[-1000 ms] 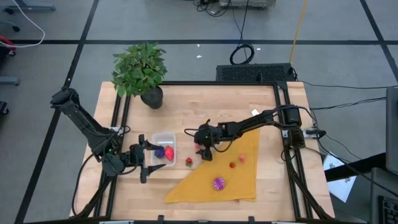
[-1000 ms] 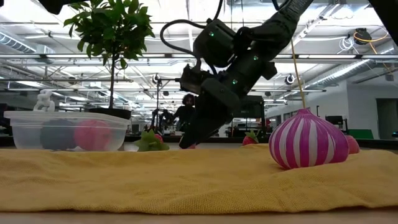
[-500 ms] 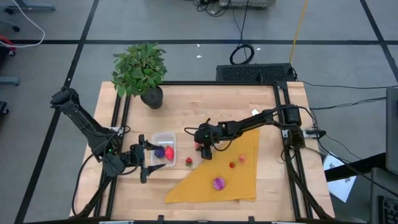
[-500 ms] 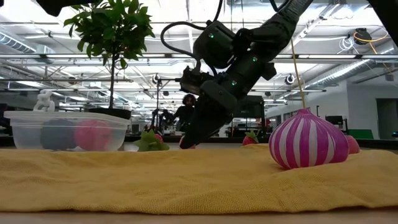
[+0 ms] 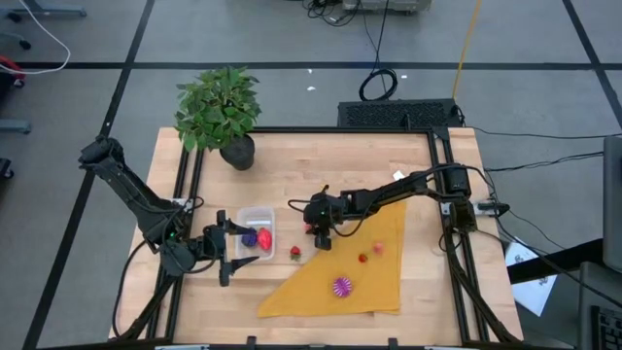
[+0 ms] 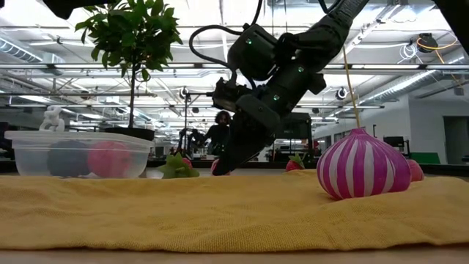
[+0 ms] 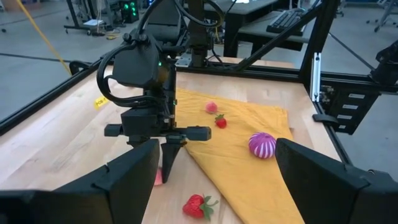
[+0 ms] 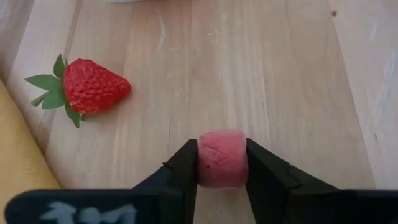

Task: Pick and placing Produce into tupperware
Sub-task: Put the top pink peach into the transparent bin

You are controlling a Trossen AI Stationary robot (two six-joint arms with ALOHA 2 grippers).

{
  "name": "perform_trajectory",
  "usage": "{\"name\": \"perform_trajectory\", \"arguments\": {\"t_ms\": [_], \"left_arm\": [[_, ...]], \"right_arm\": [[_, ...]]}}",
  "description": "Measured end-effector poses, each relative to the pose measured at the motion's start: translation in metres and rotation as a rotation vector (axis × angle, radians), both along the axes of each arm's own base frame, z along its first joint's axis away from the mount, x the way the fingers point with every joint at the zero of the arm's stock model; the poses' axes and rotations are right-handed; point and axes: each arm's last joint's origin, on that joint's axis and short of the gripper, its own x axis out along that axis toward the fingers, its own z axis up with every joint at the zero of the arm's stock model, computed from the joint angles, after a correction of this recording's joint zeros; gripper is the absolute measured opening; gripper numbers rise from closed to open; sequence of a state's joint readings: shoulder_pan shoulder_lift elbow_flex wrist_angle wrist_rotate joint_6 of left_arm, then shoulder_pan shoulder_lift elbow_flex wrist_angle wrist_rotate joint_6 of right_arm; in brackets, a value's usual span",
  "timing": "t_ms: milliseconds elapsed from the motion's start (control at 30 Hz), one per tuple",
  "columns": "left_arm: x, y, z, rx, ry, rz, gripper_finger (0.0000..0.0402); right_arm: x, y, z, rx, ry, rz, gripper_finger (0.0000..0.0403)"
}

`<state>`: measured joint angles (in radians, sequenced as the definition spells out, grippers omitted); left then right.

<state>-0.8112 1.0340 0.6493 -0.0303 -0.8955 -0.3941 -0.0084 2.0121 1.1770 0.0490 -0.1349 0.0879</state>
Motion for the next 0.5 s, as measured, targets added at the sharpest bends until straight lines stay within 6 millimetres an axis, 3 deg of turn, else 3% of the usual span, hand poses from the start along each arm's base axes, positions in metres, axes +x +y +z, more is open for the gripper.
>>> {"name": "perform_trajectory", "arguments": {"t_ms": [200,500], "left_arm": [[0.0,0.0,0.0,0.0,-0.001,0.001,0.0326],[0.0,0.001,0.001,-0.011,-0.02,0.043,0.0326]], "right_arm": [[-0.002,0.007,0.012,0.002,-0.018,0.016,0.0095],[-0.009,0.035,0.076,0.005,-0.232,0.092,0.0095]]}}
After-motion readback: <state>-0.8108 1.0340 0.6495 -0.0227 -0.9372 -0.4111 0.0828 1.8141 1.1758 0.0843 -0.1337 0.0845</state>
